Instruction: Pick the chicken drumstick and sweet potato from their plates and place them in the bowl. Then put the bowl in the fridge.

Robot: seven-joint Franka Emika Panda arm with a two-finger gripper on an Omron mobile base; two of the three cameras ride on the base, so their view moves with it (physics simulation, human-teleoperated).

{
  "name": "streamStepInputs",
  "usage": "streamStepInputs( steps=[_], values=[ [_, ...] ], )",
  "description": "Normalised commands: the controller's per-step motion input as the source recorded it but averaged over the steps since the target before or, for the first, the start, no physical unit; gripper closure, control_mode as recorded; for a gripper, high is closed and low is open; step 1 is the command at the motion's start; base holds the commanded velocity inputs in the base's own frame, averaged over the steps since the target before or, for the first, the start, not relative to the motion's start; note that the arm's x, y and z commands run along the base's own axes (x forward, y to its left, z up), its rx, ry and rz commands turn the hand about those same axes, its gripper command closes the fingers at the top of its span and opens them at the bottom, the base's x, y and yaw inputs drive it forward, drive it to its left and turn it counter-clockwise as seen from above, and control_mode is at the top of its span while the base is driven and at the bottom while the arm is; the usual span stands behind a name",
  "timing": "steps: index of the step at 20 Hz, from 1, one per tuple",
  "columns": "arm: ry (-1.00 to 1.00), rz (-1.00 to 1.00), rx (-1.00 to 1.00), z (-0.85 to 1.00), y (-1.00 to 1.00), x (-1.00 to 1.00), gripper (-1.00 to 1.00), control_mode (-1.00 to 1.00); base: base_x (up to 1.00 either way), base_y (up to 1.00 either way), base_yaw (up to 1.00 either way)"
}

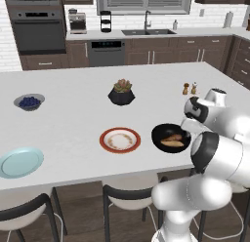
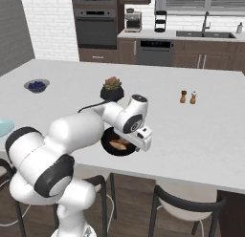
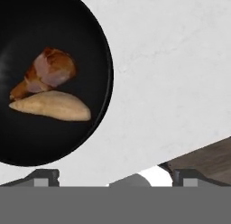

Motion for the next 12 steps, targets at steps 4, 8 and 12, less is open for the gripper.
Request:
streamStepInputs(
  steps=[4,8,12],
  values=[
    [0.05,-0.01,0.03,-0.29,0.00,0.40,-1.00,-1.00,0.00,0.00,0.00],
    [0.01,0.00,0.02,-0.28,0.00,0.20,-1.00,-1.00,0.00,0.00,0.00],
    [0.00,0.00,0.04,-0.35,0.00,0.08,-1.00,-1.00,0.00,0.00,0.00]
  ],
)
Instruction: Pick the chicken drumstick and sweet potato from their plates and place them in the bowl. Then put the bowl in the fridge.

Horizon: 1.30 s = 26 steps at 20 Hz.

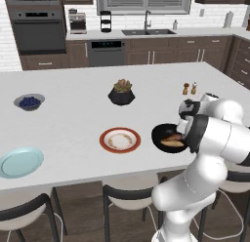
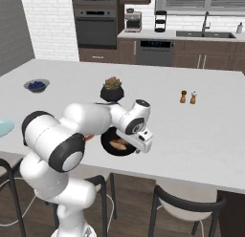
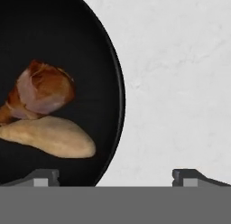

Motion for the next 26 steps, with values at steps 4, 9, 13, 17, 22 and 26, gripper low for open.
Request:
streamStepInputs(
  steps=[4,9,13,17,22,26],
  values=[
    [0.00,0.00,0.05,-0.28,0.00,0.18,-1.00,-1.00,0.00,0.00,0.00],
    [0.00,0.00,0.01,-0.31,-0.02,0.22,-1.00,-1.00,0.00,0.00,0.00],
    [0.00,0.00,0.00,-0.31,0.00,0.33,-1.00,-1.00,0.00,0.00,0.00],
    [0.00,-0.02,0.00,-0.27,0.03,0.28,1.00,-1.00,0.00,0.00,0.00],
    [0.00,-0.03,0.00,-0.16,0.07,0.02,1.00,-1.00,0.00,0.00,0.00],
    [0.00,-0.02,0.00,-0.26,0.11,0.01,1.00,-1.00,0.00,0.00,0.00]
  ],
)
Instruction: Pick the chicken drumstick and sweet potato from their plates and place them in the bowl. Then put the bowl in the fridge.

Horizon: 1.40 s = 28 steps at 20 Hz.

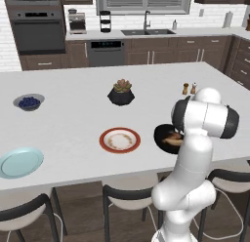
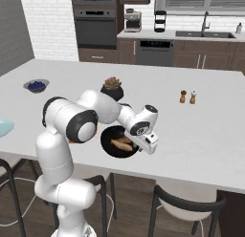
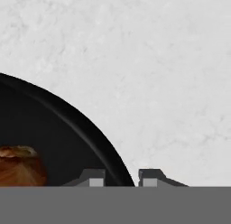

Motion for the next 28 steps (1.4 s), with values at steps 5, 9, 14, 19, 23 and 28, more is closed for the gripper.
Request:
streamStepInputs(
  steps=[5,9,14,19,23,28],
  values=[
    [0.00,-0.06,0.00,-0.12,0.16,0.00,1.00,-1.00,0.00,0.00,0.00],
    [-0.11,-0.20,0.01,0.39,0.00,-0.41,1.00,-1.00,0.00,0.00,0.00],
    [-0.13,-0.10,0.00,0.89,0.10,-0.62,1.00,-1.00,0.00,0.00,0.00],
    [0.00,-0.14,-0.04,0.97,0.27,-0.74,1.00,-1.00,0.00,0.00,0.00],
    [0.00,-0.46,0.00,0.69,0.08,-0.49,1.00,-1.00,0.00,0.00,0.00],
    [0.02,-0.68,-0.01,0.35,0.43,-0.15,1.00,-1.00,0.00,0.00,0.00]
  ],
)
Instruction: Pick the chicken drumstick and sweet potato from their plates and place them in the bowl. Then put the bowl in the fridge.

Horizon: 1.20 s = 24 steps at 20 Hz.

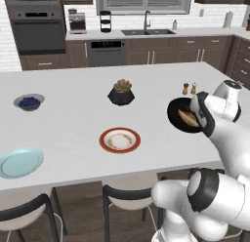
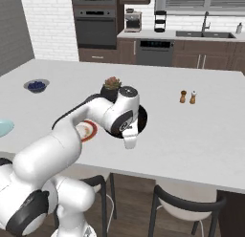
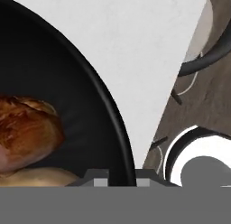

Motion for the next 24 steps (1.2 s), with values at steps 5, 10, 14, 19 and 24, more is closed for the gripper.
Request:
streamStepInputs(
  steps=[5,10,14,19,24],
  values=[
    [0.13,-0.67,-0.03,0.25,0.37,-0.18,1.00,-1.00,0.00,0.00,0.00],
    [0.07,-0.59,0.01,0.50,0.15,-0.10,1.00,-1.00,0.00,0.00,0.00],
    [-0.10,0.03,0.09,0.63,0.26,-0.47,1.00,-1.00,0.00,0.00,0.00],
    [-0.11,0.01,0.02,0.54,0.52,-0.67,1.00,-1.00,0.00,0.00,0.00],
    [-0.19,0.00,0.00,0.47,0.26,-0.99,1.00,-1.00,0.00,0.00,0.00]
  ],
)
